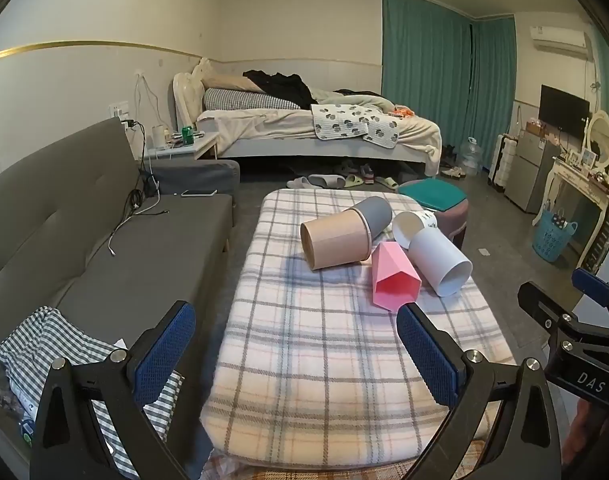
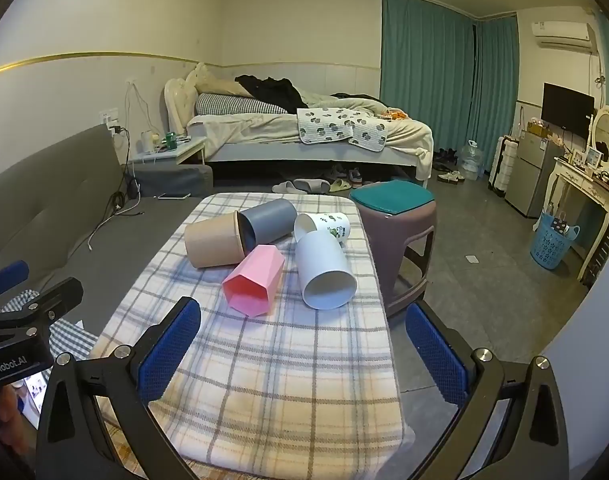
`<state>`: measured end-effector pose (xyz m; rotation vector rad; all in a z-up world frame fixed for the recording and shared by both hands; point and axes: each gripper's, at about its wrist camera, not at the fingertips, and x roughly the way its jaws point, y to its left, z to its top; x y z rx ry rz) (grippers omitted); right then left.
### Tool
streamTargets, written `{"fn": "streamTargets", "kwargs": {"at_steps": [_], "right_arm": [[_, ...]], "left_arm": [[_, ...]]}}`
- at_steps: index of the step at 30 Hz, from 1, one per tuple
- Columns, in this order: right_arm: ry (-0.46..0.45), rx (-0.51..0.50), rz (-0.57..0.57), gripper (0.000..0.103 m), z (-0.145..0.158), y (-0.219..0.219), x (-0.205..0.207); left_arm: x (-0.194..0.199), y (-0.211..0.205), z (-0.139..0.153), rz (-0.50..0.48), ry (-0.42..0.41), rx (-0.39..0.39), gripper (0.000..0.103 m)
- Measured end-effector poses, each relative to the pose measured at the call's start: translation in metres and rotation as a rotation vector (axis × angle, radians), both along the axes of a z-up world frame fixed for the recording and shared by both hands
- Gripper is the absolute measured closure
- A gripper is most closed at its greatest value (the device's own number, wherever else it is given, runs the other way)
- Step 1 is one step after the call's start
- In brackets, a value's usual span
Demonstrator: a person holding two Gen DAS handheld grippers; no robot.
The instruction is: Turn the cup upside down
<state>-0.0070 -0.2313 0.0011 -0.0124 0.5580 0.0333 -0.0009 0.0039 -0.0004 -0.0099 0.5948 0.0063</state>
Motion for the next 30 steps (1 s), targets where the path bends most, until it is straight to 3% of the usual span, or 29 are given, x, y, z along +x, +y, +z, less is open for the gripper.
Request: {"fn": "streamTargets", "kwargs": {"at_steps": [30], "right_arm": [[0.015,0.011,0.011,0.000,-0.0042,0.0050,-0.0022]], "left_arm": [[-0.0001,0.0024,-0.0046,0.002,0.007,-0.009,0.000]]}}
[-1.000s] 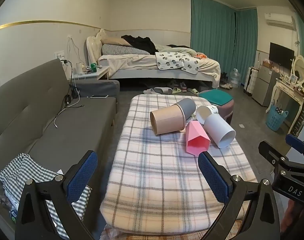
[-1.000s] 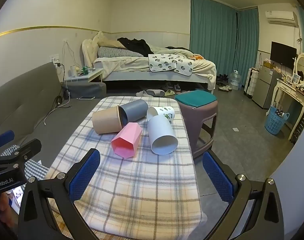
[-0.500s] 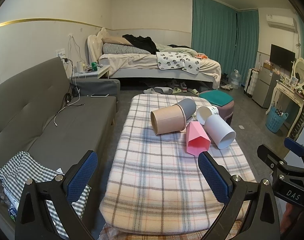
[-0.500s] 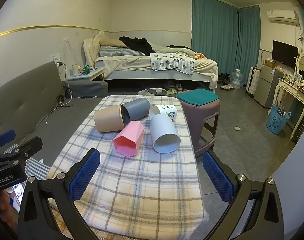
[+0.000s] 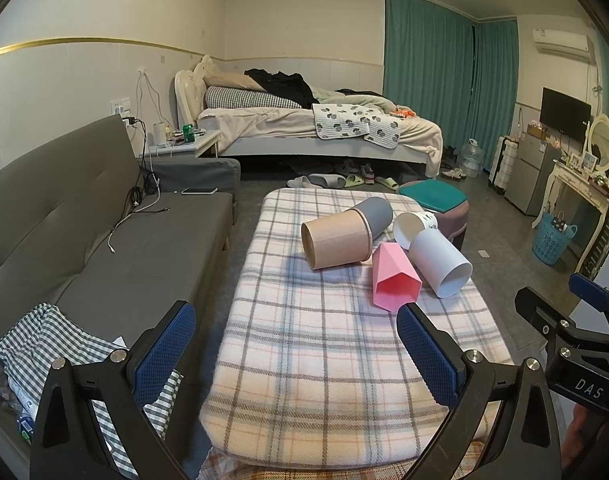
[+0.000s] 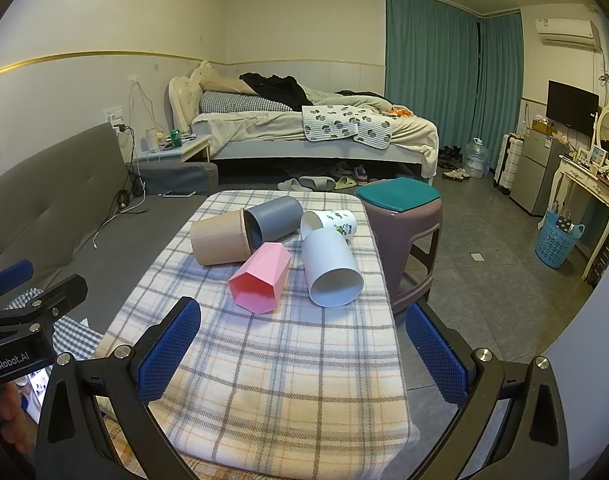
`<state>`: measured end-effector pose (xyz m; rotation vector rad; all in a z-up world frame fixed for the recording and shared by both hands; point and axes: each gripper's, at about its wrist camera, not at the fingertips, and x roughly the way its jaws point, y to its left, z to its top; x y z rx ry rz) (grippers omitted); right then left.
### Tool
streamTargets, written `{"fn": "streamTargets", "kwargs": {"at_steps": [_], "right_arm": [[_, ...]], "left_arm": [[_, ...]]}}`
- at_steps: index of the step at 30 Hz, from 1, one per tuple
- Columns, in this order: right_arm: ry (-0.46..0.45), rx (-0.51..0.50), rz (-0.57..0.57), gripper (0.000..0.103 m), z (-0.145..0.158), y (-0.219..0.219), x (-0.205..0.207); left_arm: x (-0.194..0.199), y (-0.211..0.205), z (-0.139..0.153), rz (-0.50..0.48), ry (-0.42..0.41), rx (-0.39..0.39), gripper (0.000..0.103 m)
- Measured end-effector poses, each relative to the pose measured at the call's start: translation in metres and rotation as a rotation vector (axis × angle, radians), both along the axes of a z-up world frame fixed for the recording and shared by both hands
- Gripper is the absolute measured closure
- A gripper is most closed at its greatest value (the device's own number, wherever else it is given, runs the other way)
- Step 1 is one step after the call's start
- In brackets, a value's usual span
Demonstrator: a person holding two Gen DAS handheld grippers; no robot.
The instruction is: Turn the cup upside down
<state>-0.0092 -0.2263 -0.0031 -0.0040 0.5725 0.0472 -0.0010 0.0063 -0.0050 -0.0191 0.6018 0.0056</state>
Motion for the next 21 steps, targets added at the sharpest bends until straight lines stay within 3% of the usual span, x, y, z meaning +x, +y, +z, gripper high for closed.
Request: {"fn": "streamTargets", "kwargs": {"at_steps": [21], "right_arm": [[0.005,0.002,0.006,0.000,0.0023,0.0046,0.0013]], "left_arm": [[-0.0014,0.0009,-0.0009,0.002,0.003,-0.003,0.000]]}}
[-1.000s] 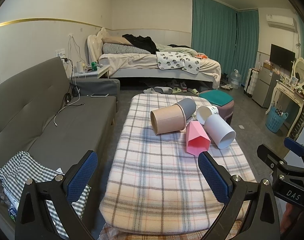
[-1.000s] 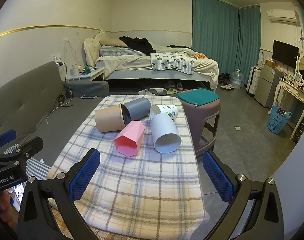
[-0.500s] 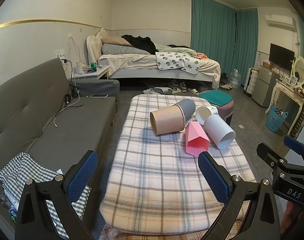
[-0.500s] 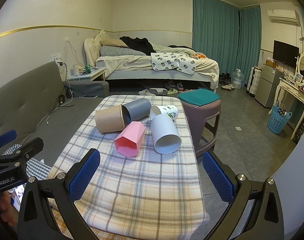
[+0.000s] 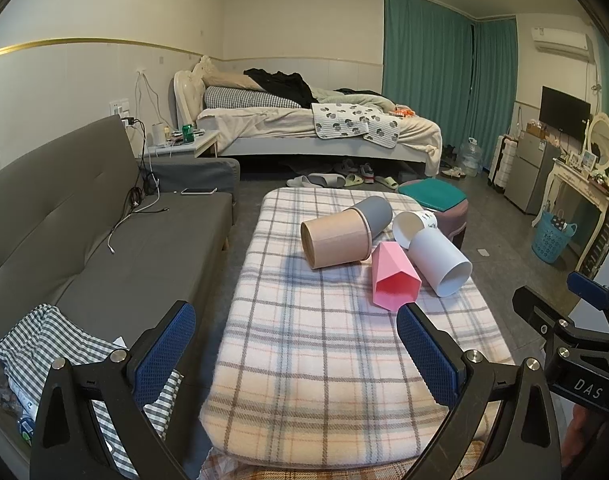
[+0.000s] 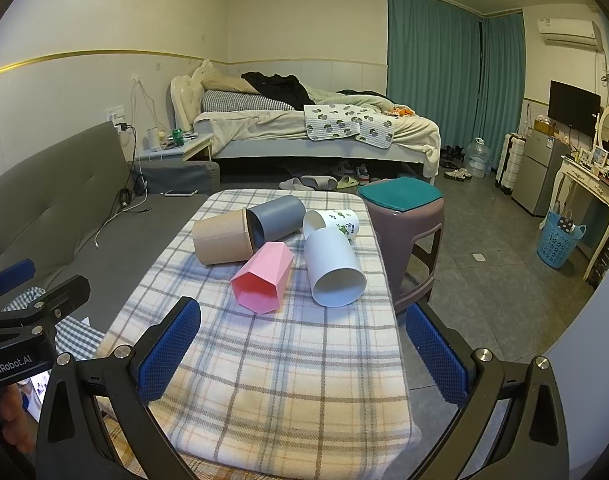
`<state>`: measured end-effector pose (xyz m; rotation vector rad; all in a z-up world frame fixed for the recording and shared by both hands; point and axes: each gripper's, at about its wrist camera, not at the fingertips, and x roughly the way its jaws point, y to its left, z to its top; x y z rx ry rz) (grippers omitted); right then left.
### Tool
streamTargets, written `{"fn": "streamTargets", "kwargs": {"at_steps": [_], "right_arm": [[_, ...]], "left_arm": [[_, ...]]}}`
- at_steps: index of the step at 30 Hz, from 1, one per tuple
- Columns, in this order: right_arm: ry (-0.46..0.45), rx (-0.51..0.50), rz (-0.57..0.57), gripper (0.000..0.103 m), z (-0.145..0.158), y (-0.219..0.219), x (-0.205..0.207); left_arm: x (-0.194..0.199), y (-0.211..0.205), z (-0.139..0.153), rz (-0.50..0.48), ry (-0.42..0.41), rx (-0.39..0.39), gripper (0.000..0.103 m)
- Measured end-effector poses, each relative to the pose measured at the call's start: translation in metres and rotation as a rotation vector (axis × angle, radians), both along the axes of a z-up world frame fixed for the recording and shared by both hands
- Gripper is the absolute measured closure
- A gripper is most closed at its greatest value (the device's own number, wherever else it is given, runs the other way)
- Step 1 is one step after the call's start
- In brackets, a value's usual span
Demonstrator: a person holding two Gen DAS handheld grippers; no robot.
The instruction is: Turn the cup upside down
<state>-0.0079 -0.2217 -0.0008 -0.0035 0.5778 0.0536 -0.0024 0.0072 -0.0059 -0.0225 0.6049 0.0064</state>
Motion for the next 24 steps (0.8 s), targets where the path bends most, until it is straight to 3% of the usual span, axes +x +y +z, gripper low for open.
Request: {"fn": "streamTargets", "kwargs": {"at_steps": [13,24], "right_arm": [[0.001,-0.003,0.028,0.000,-0.002,-0.002,0.011],[0.038,-0.010,0.046,0.000,-0.010,-0.026,0.071]], "left_arm": [[0.018,-0.008,-0.003,0.008,0.028,0.000,0.000],[0.073,-0.016,-0.011,0.031,0.072,-0.019,0.000]]}}
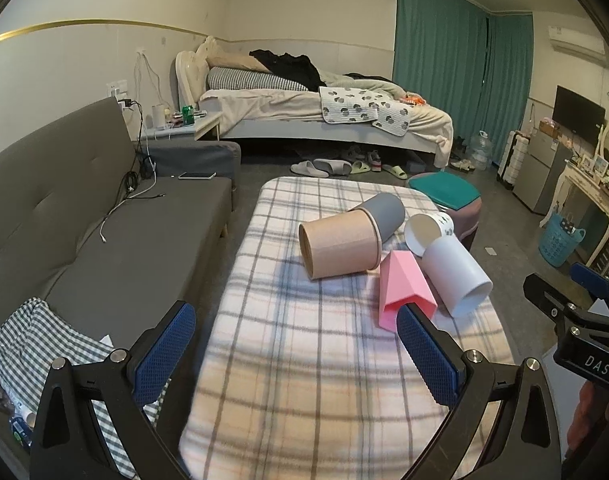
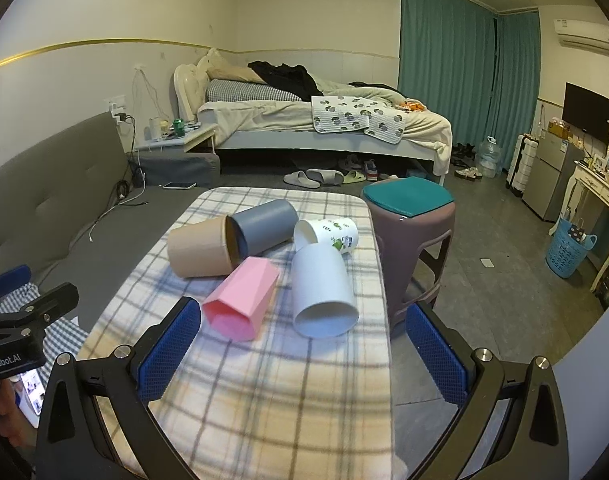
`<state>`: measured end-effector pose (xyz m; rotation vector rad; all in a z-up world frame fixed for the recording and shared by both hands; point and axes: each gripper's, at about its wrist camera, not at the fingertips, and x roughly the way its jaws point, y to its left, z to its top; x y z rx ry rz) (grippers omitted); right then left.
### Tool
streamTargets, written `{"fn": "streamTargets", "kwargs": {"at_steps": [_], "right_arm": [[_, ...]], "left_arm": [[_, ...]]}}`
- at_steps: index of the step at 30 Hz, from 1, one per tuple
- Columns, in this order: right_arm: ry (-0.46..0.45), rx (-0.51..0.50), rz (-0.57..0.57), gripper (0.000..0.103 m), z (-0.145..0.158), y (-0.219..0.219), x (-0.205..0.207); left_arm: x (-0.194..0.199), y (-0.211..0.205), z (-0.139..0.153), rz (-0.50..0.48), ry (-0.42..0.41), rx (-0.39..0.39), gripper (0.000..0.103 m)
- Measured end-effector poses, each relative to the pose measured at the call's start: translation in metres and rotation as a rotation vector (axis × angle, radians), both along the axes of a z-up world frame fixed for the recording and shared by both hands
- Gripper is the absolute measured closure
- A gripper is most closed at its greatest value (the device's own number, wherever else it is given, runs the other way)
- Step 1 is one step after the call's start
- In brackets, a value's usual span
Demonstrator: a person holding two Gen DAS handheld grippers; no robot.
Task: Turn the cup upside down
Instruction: 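Reach the right tool to the large white cup and grasp its body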
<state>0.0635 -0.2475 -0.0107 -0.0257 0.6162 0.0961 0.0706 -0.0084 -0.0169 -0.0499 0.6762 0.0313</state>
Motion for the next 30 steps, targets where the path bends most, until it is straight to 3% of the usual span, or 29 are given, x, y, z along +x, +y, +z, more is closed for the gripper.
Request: {"fn": "streamTargets", "kwargs": {"at_steps": [8,17,24,27,30], "right_arm": [[0.045,0.009,-0.002,0.000,-0.018,-0.017,0.053],[0.194,-0.007,0.018,0.001,-0.072,-0.020,0.127],[0.298,-0.007,0.014,0.015,-0.105,-0.021,0.152],[0.350,-0.003,0.033,0.030,-0.115,-0.021,0.152],[0.357,-0.012,0.021,0.030,-0.114,-0.023,0.143]], "left_arm": [[0.038,-0.012,-0.013,0.006,0.033,0.009,0.000],[0.060,-0.018,-0.041,0.003,0.101,0.041,0.000],[0.064,-0.017,-0.053,-0.011,0.131,0.042,0.000],[0.062,-0.019,-0.053,-0.021,0.135,0.049,0.000],[0.056,-0.020,-0.049,-0.032,0.128,0.063,0.000]]}}
